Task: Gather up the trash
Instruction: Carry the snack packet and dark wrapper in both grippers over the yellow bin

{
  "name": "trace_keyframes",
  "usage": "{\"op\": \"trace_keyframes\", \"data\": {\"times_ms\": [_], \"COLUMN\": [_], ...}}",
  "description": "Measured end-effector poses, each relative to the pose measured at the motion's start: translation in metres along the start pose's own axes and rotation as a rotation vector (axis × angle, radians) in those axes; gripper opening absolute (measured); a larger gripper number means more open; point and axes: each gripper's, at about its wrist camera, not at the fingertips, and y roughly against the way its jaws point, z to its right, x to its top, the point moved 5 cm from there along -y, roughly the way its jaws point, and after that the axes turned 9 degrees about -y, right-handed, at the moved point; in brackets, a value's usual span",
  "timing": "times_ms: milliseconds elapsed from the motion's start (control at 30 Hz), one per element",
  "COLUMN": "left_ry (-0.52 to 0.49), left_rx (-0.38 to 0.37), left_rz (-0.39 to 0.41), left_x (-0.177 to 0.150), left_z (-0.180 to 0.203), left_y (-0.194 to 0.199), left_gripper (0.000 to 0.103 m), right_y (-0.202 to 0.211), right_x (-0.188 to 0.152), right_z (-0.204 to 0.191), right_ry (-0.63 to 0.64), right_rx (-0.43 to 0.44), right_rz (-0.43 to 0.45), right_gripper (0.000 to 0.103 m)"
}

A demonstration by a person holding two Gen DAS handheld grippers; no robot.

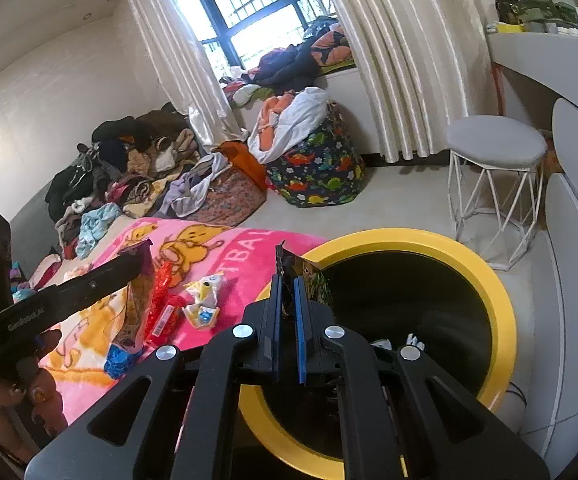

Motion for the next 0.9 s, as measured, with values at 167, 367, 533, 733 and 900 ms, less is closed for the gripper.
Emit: {"op": "trace_keyframes", "data": {"times_ms": [167,367,533,733,900], "left_ry": [-0.018,-0.04,-0.052,-0.056,-0.057], "left_rx": [-0.018,-0.042,-0.059,-0.084,-0.102], "left_rz": [-0.014,-0.035,-0.05,-0.07,-0.092], "left_x": [-0.001,-0.007,-0.011,-0.016,-0.023], "left_z": [0.011,0.024,0.031,0.038,0.044], "left_y": [-0.008,-0.018,-0.027,-0.039,-0.052], "left_gripper": [0.014,0.014,0.014,0.014,0.014], "right_y": [0.001,0.0,-0.002,-0.005,-0.007], "right_x": [0.0,-0.002,-0.002,-0.004,-0.006], "right_z": [0.011,0.023,0.031,0.044,0.054], "right_ry": [-0.024,-0.047,-0.064,-0.091,-0.113], "right_rx": [-0.015,-0.034,-0.048,-0.068,-0.087], "right_rz": [0.003,0.0,-0.003,-0.013,-0.02], "right_gripper": [0.006,0.006,0.006,0.006,0.006]}}
